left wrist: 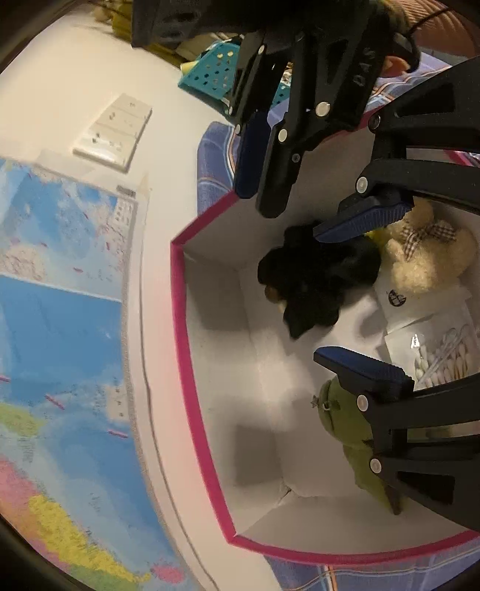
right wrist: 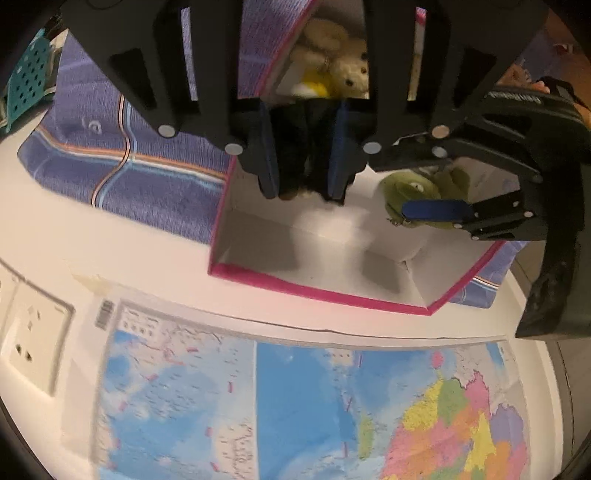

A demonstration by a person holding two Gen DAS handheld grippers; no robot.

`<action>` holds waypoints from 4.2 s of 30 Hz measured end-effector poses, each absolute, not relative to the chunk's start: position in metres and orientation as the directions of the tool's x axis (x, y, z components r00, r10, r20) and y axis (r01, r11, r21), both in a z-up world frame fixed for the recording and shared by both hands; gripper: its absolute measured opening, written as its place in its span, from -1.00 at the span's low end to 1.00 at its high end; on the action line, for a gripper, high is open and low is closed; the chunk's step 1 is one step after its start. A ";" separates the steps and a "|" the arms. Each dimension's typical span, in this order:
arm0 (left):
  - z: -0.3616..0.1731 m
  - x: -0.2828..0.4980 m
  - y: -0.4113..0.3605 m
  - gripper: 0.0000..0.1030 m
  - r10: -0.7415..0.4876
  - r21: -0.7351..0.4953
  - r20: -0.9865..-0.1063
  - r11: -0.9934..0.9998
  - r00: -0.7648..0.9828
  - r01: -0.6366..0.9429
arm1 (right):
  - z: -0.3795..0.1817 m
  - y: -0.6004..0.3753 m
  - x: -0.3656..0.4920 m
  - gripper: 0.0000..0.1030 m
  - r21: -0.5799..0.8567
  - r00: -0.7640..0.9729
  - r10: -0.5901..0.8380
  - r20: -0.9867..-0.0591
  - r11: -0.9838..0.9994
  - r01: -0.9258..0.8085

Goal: Organize soft objects
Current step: 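Carry the black plush into the pink box and open the right tool, then lower the right tool onto the blue gingham scrunchie and grasp it, then lift the gingham scrunchie into the pink box and open the right tool, then lower the right tool to the green-and-white mask pack and grasp it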

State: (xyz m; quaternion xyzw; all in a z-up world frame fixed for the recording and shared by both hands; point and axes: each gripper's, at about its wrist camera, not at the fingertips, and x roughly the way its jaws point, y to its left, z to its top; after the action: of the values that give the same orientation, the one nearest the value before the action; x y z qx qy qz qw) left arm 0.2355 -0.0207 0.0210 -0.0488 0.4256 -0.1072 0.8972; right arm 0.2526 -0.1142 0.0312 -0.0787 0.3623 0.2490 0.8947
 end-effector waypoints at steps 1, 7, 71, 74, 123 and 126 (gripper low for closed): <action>0.023 0.232 -0.021 0.16 -0.237 -0.179 -0.744 0.972 0.624 0.155 | 0.033 -0.117 0.250 -0.43 0.047 0.613 0.395 -0.684 0.863 -0.504; 0.044 0.184 -0.023 0.17 -0.307 -0.197 -0.675 0.951 0.671 0.237 | 0.045 -0.144 0.209 -0.42 0.121 0.601 0.480 -0.638 0.834 -0.538; -0.025 0.079 -0.092 -0.19 -0.585 -0.417 -0.694 0.802 0.420 0.428 | 0.006 -0.159 0.059 -0.82 0.202 0.478 0.589 -0.652 0.742 -0.639; -0.011 0.083 -0.089 -0.23 -0.581 -0.399 -0.677 0.805 0.452 0.439 | 0.022 -0.158 0.063 -0.82 0.178 0.495 0.599 -0.629 0.731 -0.658; 0.029 0.175 -0.022 -0.05 -0.306 -0.245 -0.728 0.952 0.614 0.184 | 0.041 -0.132 0.210 -0.45 0.044 0.618 0.432 -0.658 0.840 -0.540; 0.039 0.153 -0.010 -0.04 -0.312 -0.248 -0.699 0.950 0.643 0.191 | 0.046 -0.136 0.192 -0.45 0.067 0.610 0.472 -0.636 0.822 -0.566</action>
State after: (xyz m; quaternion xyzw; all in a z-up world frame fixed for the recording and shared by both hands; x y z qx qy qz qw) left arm 0.1534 -0.0097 0.0391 -0.0758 0.3988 -0.1390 0.9033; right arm 0.1922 -0.1356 0.0461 -0.0706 0.3328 0.2903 0.8944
